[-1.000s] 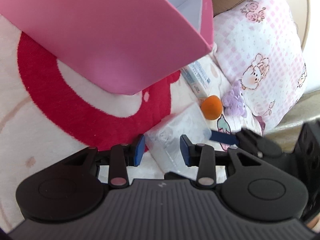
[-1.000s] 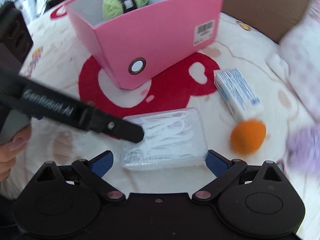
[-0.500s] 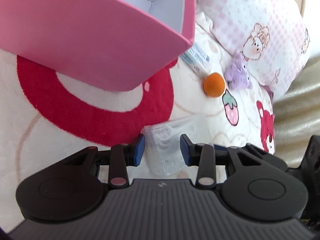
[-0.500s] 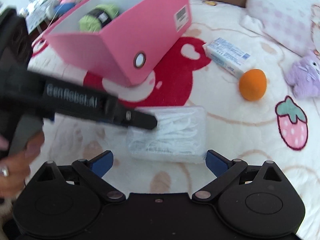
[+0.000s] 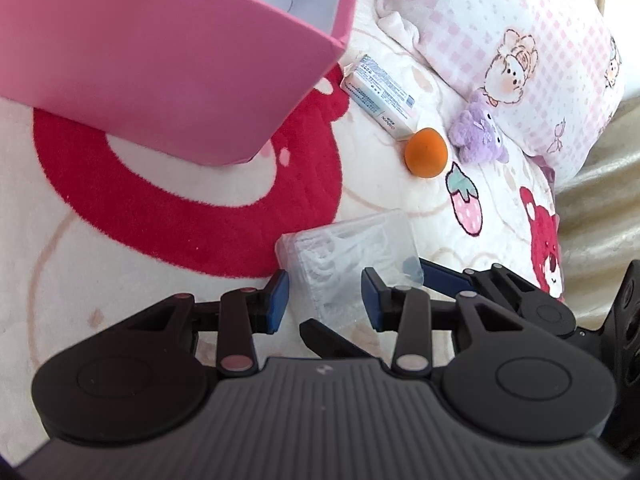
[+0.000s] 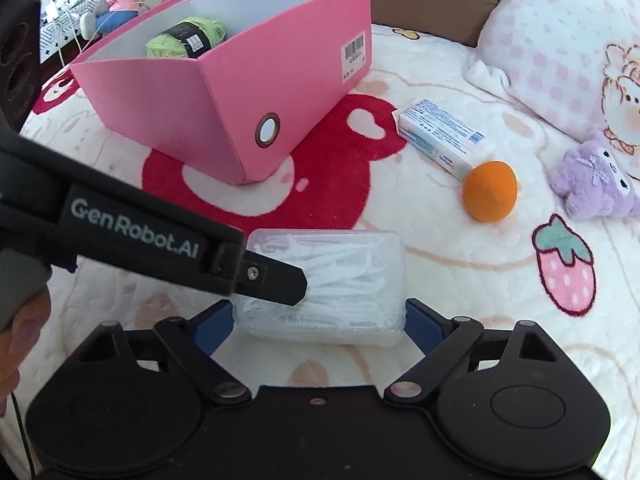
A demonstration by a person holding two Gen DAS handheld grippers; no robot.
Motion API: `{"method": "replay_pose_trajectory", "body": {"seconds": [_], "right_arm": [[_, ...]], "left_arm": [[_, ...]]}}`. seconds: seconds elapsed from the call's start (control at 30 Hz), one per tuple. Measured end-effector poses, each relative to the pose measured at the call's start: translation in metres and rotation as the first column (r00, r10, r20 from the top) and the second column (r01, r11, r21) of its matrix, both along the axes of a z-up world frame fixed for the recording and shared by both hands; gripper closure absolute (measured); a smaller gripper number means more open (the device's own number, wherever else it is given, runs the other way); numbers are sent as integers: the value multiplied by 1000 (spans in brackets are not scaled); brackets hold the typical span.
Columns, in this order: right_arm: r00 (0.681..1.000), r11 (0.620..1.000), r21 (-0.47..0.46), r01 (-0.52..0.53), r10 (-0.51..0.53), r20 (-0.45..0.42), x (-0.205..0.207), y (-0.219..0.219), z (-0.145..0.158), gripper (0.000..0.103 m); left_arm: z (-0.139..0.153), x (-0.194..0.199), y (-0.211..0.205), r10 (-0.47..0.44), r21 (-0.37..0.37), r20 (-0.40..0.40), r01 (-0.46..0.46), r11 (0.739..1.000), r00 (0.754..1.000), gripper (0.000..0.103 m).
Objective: Organize objects
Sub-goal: 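Close the left tool on the clear floss-pick box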
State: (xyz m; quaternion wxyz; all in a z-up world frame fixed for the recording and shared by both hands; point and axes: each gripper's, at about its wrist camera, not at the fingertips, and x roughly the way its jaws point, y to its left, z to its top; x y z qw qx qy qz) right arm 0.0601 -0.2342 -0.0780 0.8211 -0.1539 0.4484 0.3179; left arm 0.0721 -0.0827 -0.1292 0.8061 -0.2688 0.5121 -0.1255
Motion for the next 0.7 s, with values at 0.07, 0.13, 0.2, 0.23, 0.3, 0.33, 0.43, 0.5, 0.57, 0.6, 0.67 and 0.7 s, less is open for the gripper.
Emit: {"method": "replay_pose_trajectory", "body": {"seconds": [0.07,0.13,0.2,0.23,0.3,0.33,0.43,0.5,0.57,0.6,0.67,0.7], "right_arm": [[1000,1000,-1,8,-8,5,0,0,-1,10],[1000,1000,2,17,-17,5,0,0,-3,9],[1000,1000,3,24,-24,7,1,1,-5,9],[1000,1000,6,28,-28,11,0,0,-5,10],[998,997,35,62,-62,6,0,-5,-7,10],[997,995,54,81,-81,4,-1,-7,-8,10],[991,988,88,130,-132,19,-7,-11,-11,10],[985,980,104,168,-170,15,-9,-13,-11,10],[982,977,109,185,-187,11,-10,-14,-12,10],[981,975,117,191,-192,4,-10,-16,-12,10],[983,975,126,184,-185,-6,-10,-19,-13,10],[984,975,129,180,-180,-11,-9,-21,-13,10]], "left_arm": [[-1,0,2,2,-9,-1,-2,1000,1000,65],[-4,1,4,8,-26,-5,-8,1000,1000,65],[-5,1,5,12,-31,0,-12,999,1000,64],[-5,0,4,10,-29,13,-10,1000,1000,64],[-7,0,2,16,-37,23,-15,999,1000,64],[-6,-1,2,13,-32,27,-12,999,1000,65],[4,-2,-6,-37,31,58,36,999,998,69],[8,-5,-10,-48,57,71,44,997,996,69],[10,-6,-12,-55,73,74,49,996,996,69],[11,-7,-13,-55,78,72,49,996,996,70],[12,-8,-15,-55,84,70,49,995,996,71],[13,-8,-15,-57,88,71,51,995,996,71]]}}
